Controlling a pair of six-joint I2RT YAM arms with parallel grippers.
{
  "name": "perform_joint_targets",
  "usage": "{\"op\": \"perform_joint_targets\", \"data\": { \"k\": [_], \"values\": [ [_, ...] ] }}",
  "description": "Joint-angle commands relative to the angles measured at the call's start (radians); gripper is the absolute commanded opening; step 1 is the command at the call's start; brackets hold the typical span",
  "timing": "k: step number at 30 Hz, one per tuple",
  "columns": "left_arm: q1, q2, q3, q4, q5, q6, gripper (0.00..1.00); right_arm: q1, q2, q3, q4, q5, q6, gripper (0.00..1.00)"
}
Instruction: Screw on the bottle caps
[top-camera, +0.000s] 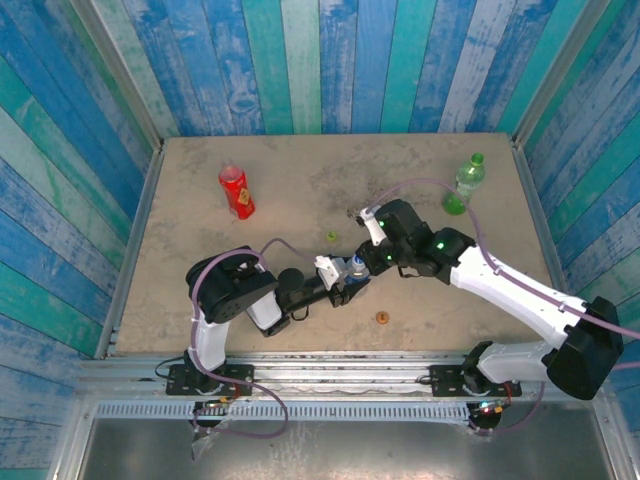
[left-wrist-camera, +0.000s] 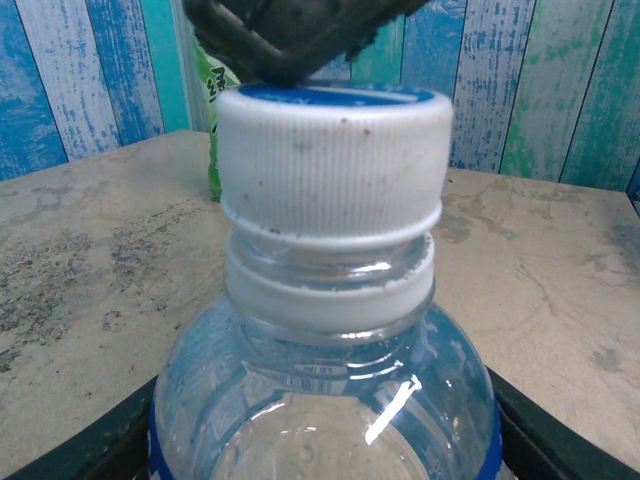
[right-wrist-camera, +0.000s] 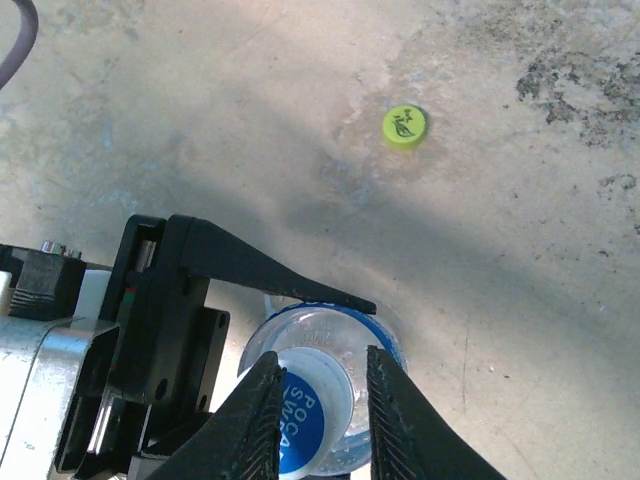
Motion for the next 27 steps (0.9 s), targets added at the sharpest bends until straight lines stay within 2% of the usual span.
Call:
{"op": "perform_joint_targets", "data": {
  "k": [1, 7, 13, 21, 27],
  "values": [
    [-0.003, -0.019, -0.004, -0.012, 0.008, 0.002, 0.57, -0.019, -0.003, -0.048, -0.030, -0.033, 0.007, 0.25],
    [-0.004, -0.021, -0.003, -0.016, 0.002, -0.006, 0.57, -0.046, -0.014, -0.082, -0.001, -0.132, 0.014, 0.22],
    [-0.004, -0.033, 0.004, -0.046, -0.032, -0.032, 0.54, -0.099, -0.031, -0.136, 0.038, -0.306, 0.042, 0.21],
    [0.007, -0.051, 0.025, -0.115, -0.019, -0.070, 0.55, -0.113, -0.069, -0.175, 0.033, -0.356, 0.052, 0.17],
    [0.025, -0.046, 0.025, -0.098, -0.006, -0.098, 0.55, -0.116, -0.113, -0.202, 0.020, -0.367, 0.059, 0.16]
  ]
}}
